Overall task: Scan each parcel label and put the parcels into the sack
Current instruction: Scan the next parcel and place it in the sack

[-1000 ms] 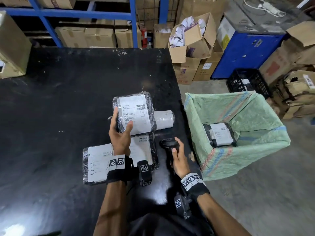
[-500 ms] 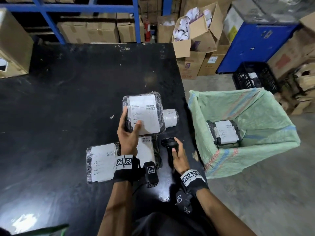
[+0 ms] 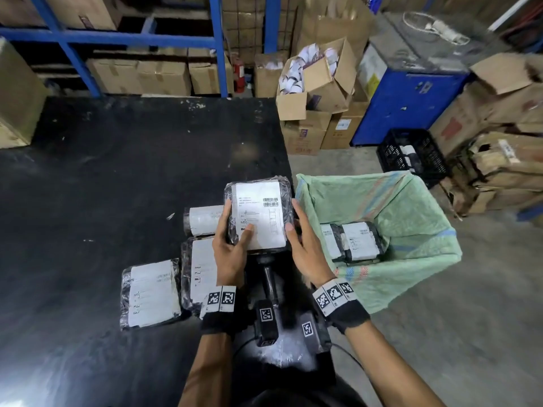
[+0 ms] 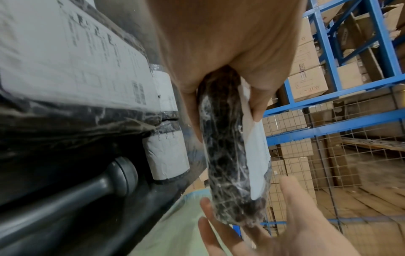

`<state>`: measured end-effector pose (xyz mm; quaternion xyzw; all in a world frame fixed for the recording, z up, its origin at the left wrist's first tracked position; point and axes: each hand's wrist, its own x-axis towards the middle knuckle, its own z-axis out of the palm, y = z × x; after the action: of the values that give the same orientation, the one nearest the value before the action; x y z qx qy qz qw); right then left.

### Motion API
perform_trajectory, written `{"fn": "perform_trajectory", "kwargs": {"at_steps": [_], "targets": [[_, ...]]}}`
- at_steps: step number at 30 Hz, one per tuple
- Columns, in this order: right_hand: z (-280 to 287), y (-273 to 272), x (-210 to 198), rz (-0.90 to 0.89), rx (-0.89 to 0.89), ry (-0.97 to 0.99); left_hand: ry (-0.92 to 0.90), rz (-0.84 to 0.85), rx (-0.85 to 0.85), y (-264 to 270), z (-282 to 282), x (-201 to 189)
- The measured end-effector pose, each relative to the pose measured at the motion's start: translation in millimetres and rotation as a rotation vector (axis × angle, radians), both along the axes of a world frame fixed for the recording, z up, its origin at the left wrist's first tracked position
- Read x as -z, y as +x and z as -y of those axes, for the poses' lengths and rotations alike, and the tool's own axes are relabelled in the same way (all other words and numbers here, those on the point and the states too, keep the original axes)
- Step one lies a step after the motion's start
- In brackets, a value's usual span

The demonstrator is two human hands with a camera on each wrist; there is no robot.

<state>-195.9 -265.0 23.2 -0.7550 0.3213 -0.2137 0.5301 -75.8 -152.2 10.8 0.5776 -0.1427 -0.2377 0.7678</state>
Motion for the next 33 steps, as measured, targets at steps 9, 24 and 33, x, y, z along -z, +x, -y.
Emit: {"fn": "perform_trajectory", "kwargs": {"at_steps": [9, 24, 33], "targets": [[47, -29, -13, -0.078, -0.027, -0.083, 0.009, 0.030, 0.078, -39, 48, -17], [157, -83, 9, -0.105, 0.017, 0.070, 0.152, 0.039, 0.272, -84, 150, 6], [250, -115, 63, -0.400, -0.050, 0.208, 0.865, 0.798, 0.323, -100, 174, 68]]}}
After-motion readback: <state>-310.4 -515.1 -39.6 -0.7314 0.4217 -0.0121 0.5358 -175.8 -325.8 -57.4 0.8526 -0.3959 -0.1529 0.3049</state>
